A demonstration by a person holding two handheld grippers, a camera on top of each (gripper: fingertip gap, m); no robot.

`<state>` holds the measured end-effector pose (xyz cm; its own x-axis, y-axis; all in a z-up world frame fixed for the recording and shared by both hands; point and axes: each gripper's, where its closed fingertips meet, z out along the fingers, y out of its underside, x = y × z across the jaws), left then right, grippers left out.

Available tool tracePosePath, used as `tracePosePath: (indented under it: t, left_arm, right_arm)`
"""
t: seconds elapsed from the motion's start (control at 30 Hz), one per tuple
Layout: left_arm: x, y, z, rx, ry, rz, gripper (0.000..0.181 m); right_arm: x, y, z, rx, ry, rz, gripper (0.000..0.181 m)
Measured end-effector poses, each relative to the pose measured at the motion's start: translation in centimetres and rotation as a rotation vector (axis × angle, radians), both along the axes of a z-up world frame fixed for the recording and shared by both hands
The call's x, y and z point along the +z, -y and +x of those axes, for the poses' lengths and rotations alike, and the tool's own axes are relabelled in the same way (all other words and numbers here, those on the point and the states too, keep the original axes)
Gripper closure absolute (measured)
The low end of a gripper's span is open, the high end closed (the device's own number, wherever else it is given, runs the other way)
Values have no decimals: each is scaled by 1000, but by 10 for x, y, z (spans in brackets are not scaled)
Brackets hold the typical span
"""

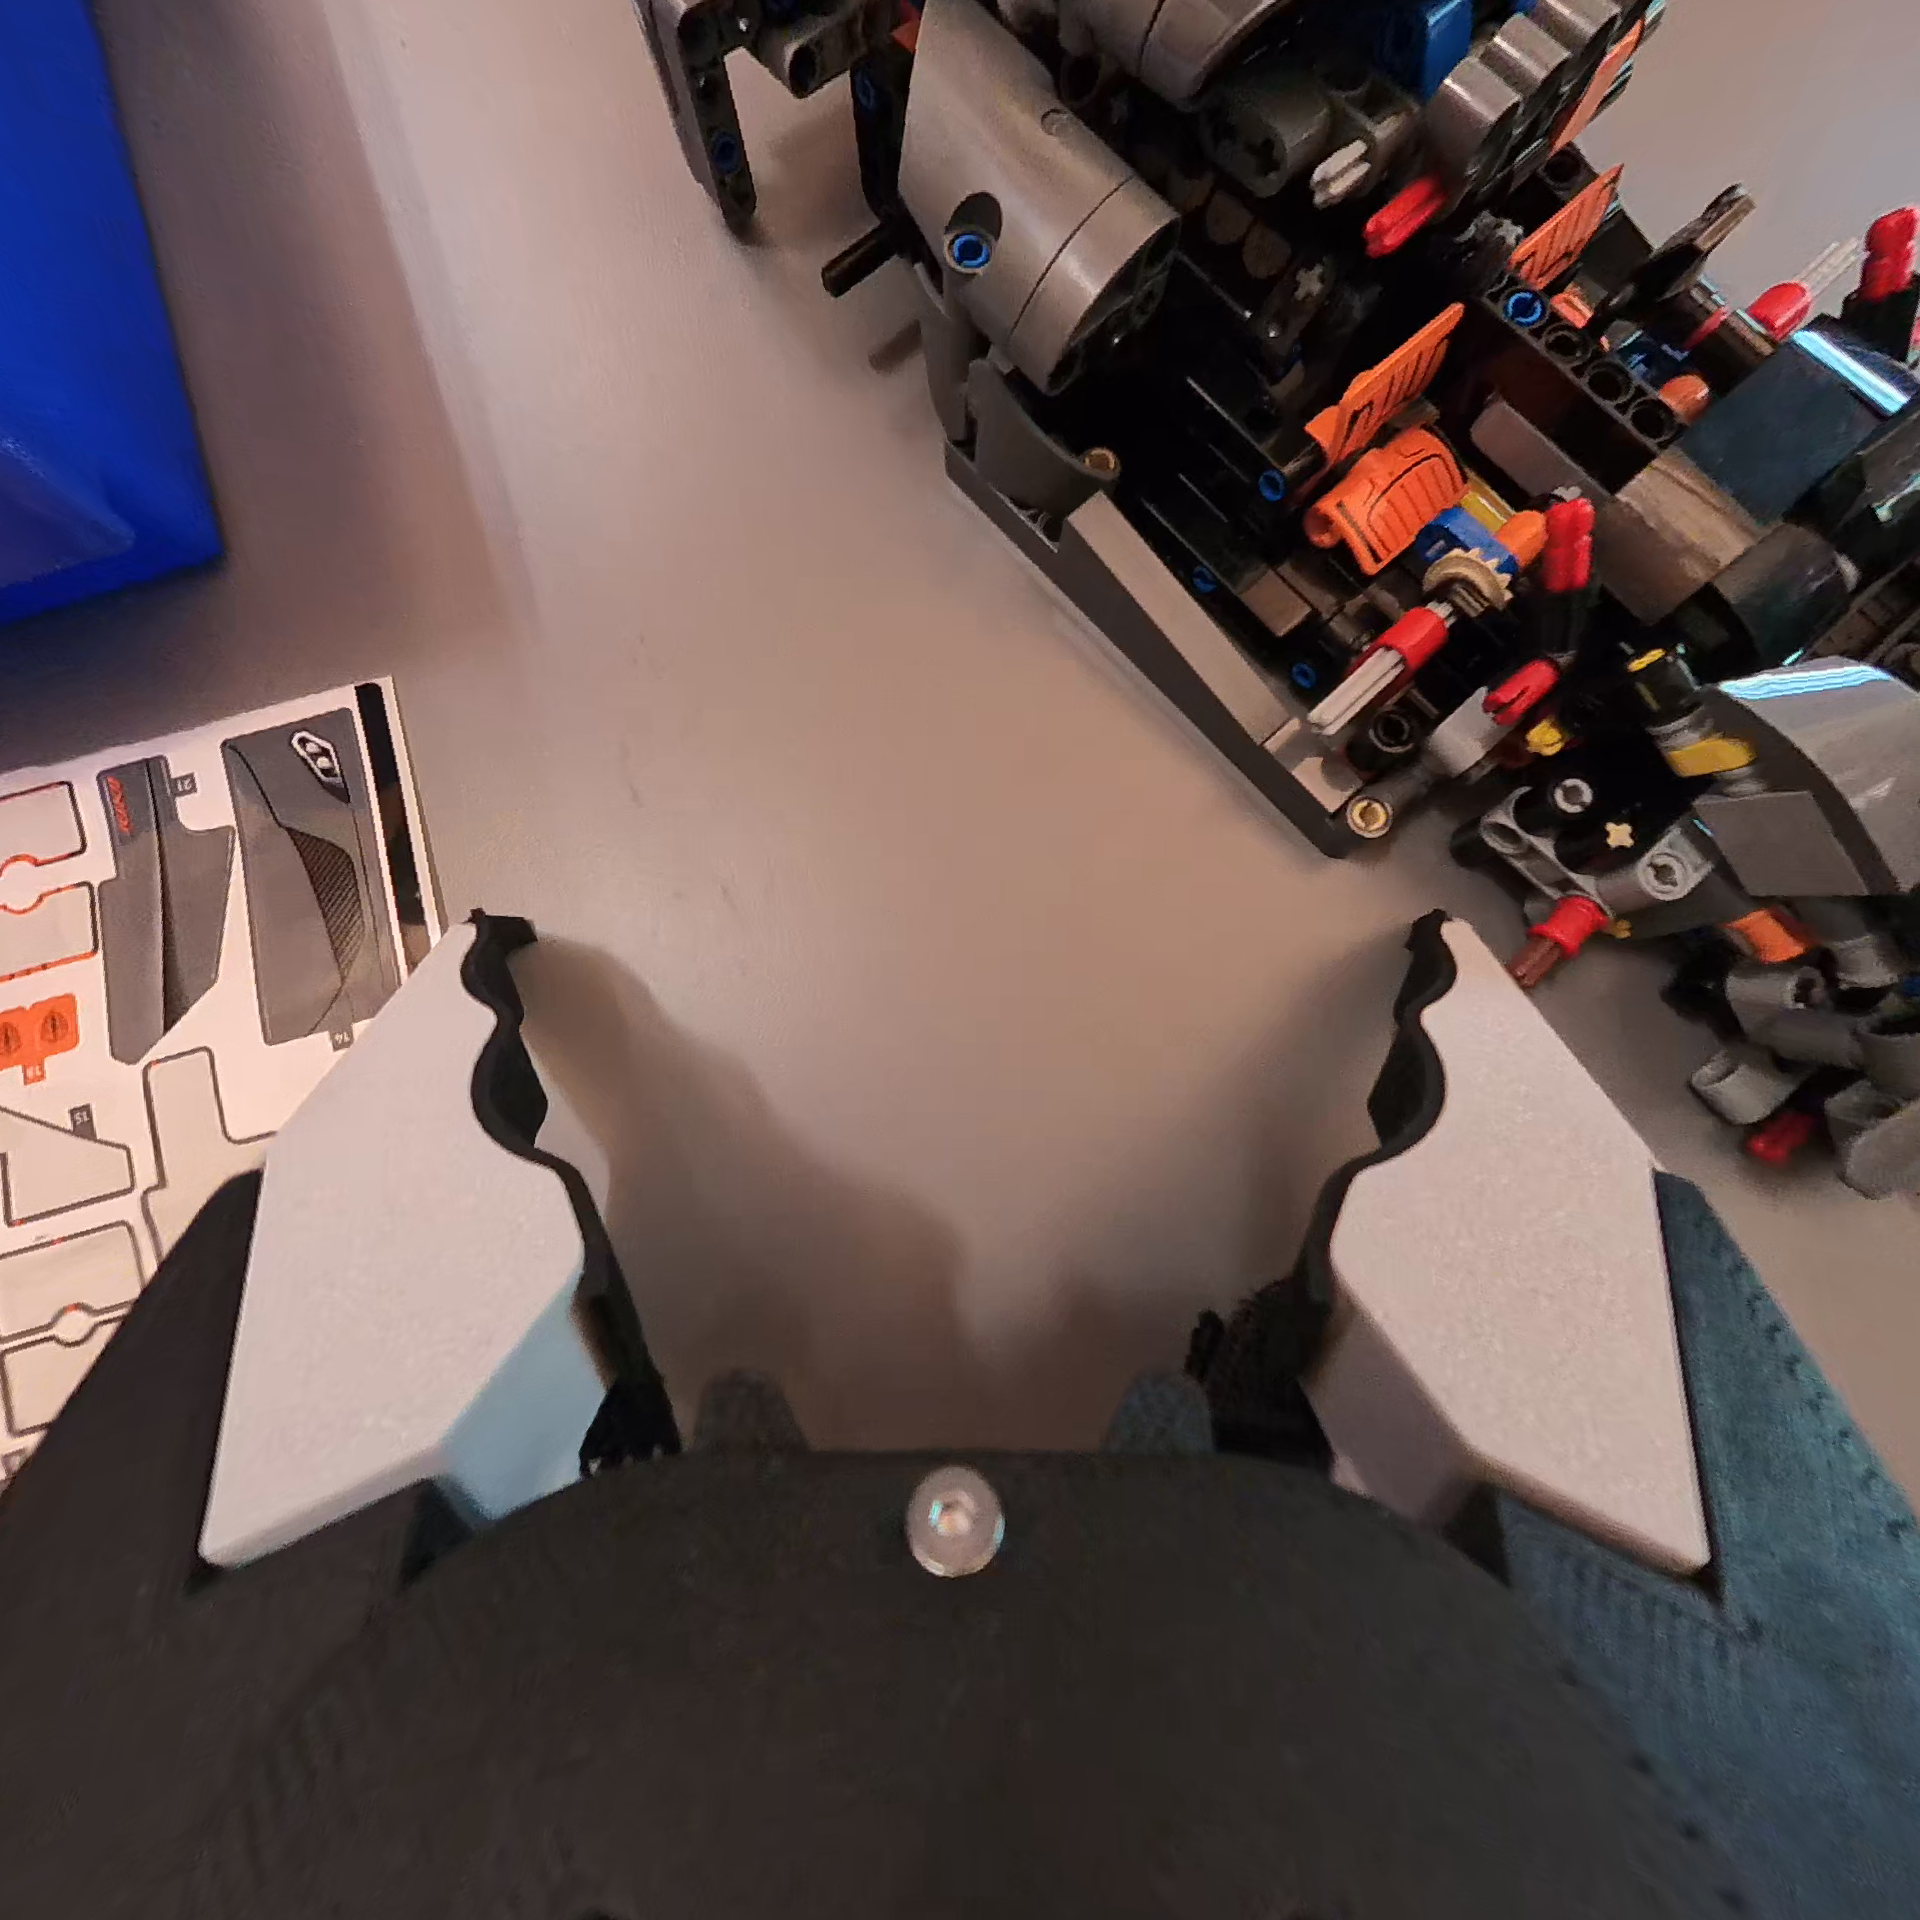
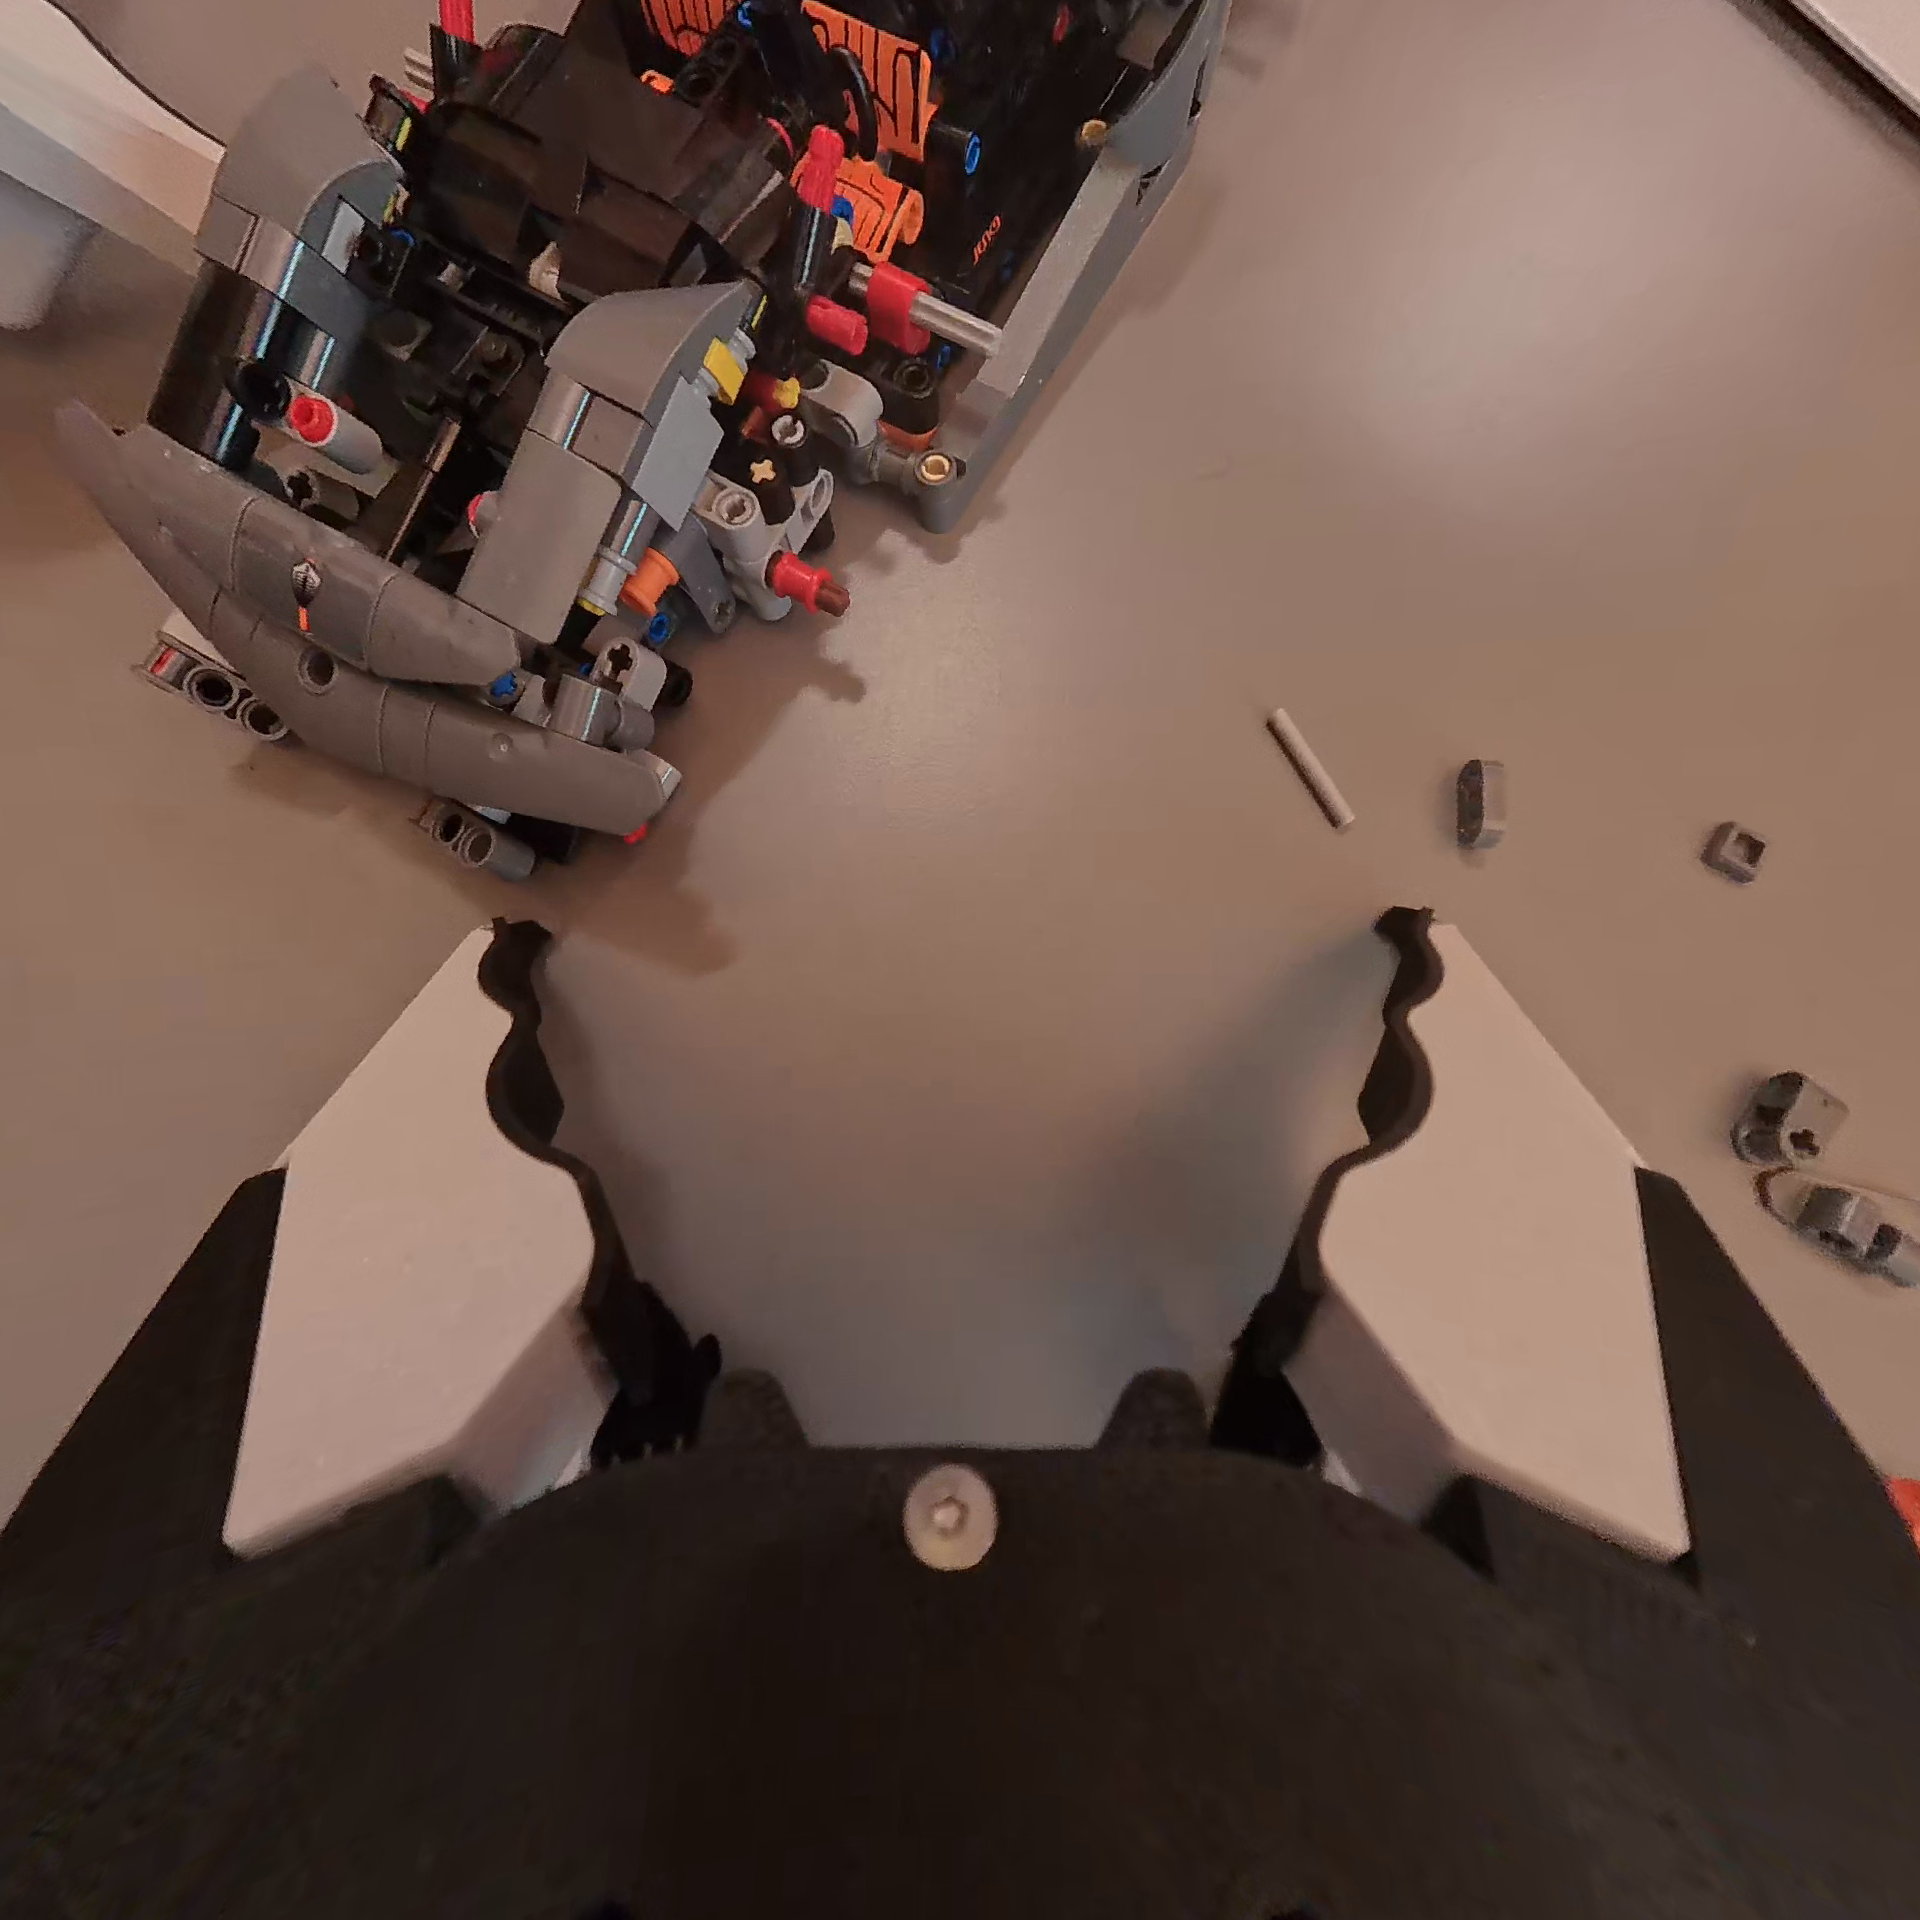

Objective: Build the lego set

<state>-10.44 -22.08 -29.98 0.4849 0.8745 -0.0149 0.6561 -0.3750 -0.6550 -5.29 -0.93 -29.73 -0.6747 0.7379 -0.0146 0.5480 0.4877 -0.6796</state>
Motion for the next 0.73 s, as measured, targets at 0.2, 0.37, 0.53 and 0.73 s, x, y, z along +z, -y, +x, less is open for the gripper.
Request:
tracePosePath:
  t: [0.2, 0.37, 0.53, 0.73]
  left_arm:
    - [0, -3, 1, 30, -6, 3, 23]
    - [0, -2, 0, 32, -7, 7, 23]
    - [0, -1, -1, 33, -11, 9, 22]
    - [0, -2, -2, 42, -9, 4, 23]
  right_arm:
    - [0, 0, 1, -9, 0, -1, 27]
    - [0, 0, 1, -8, -2, -2, 27]
    - [0, 0, 1, -7, -2, -2, 27]
    - [-1, 0, 1, -6, 0, -2, 27]
